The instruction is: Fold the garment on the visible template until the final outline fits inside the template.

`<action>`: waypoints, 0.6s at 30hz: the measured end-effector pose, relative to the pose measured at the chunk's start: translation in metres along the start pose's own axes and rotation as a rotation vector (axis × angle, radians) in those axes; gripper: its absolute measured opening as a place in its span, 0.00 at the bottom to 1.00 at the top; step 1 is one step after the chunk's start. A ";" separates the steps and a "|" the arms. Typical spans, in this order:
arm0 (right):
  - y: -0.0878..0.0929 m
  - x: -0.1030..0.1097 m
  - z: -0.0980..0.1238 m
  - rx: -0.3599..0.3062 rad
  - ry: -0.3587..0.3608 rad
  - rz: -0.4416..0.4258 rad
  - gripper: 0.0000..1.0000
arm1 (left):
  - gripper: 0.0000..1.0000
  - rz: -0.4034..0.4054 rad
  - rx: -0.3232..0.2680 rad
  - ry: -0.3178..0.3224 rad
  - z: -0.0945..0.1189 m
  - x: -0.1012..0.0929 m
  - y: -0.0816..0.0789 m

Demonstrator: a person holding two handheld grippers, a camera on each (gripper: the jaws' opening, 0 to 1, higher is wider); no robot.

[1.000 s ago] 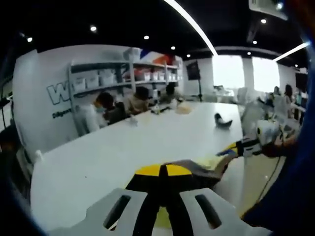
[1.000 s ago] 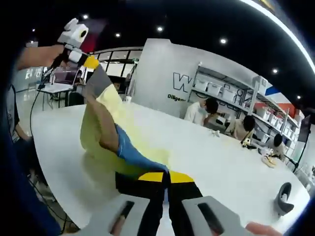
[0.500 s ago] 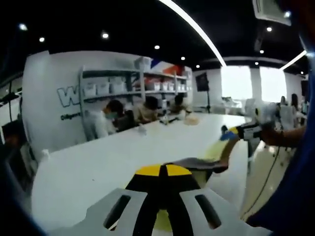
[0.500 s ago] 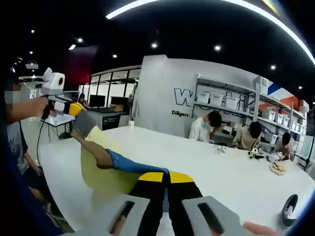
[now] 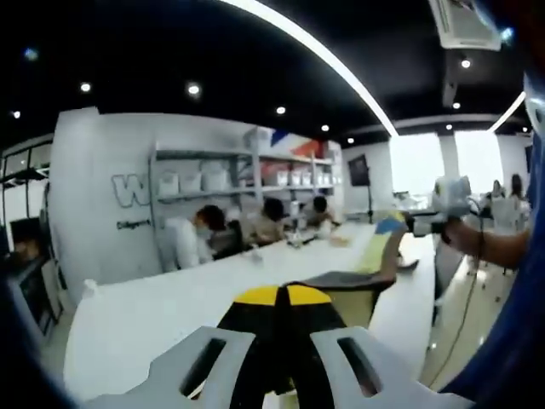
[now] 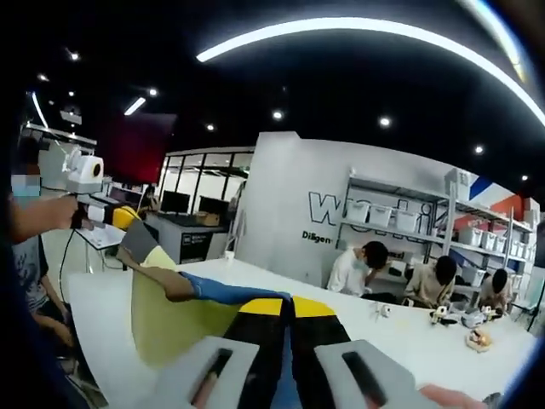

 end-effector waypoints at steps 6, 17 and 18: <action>-0.036 -0.005 -0.001 -0.030 -0.049 0.029 0.00 | 0.02 -0.056 -0.015 -0.016 0.003 -0.003 -0.030; -0.093 -0.004 0.018 -0.085 -0.109 0.090 0.00 | 0.02 -0.106 -0.087 -0.022 0.011 -0.005 -0.068; -0.096 -0.002 0.020 -0.089 -0.115 0.101 0.00 | 0.02 -0.105 -0.092 -0.019 0.012 -0.006 -0.070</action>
Point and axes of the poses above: the point that each gripper's makers call its tool centre point, and the gripper's own axes: z roughly backward along the fingers, x roughly to its left, y roughly out of its underside, the point moved 2 cm from there along z, roughly backward along the fingers, and after that the axes turned 3 degrees about y, right-handed, at the moved point
